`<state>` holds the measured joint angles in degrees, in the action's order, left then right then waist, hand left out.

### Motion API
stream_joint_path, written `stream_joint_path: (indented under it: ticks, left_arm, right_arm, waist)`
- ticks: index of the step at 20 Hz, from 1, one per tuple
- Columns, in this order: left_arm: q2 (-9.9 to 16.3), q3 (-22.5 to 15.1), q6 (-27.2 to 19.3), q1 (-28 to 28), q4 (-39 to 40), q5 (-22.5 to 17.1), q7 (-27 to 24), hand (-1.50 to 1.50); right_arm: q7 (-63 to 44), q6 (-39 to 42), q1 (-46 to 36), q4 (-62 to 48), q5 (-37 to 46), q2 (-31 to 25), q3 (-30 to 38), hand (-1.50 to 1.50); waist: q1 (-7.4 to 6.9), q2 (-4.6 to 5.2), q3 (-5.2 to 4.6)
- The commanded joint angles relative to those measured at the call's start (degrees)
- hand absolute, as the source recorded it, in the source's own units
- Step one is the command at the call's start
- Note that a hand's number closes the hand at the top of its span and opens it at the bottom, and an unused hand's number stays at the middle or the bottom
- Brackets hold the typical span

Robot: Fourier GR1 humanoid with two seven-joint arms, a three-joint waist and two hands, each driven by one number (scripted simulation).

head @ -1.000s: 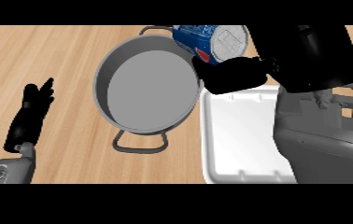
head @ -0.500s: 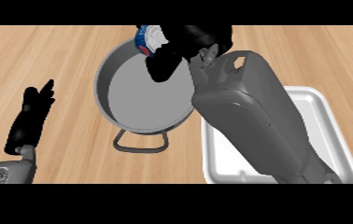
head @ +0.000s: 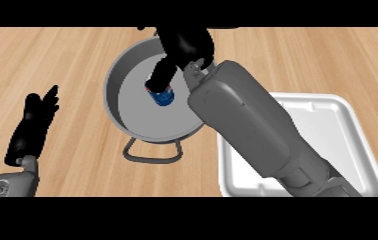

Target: Pick the can from the tray and place it in the pot

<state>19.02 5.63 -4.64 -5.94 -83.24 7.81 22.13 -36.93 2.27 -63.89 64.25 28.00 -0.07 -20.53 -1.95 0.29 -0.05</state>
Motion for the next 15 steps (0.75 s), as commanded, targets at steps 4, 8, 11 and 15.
stream_joint_path:
  ticks: [4,8,11,15]
  left_arm:
    - [-0.1,-0.2,0.6,-2.2,0.6,0.3,0.9,0.00]
    - [-2.0,-0.4,-1.6,-1.8,3.9,1.7,-2.0,0.00]
    - [0.3,0.5,0.5,-0.9,0.0,0.7,0.9,0.00]
    - [-1.0,1.0,-1.2,-0.9,2.1,1.6,-1.7,0.00]
  right_arm:
    - [7.3,-17.2,1.8,-4.4,-11.8,0.1,-0.1,-1.50]
    - [9.1,-23.2,0.7,-1.0,-14.7,0.1,5.2,-1.50]
    - [15.8,-28.9,2.0,-5.7,-14.4,0.1,8.7,-1.50]
    - [18.9,-27.1,7.2,-1.8,-16.0,-3.0,12.6,-1.50]
  waist:
    - [-0.73,0.19,0.04]
    - [0.88,-0.04,0.03]
    - [0.36,0.05,0.06]
    - [1.84,-0.19,0.05]
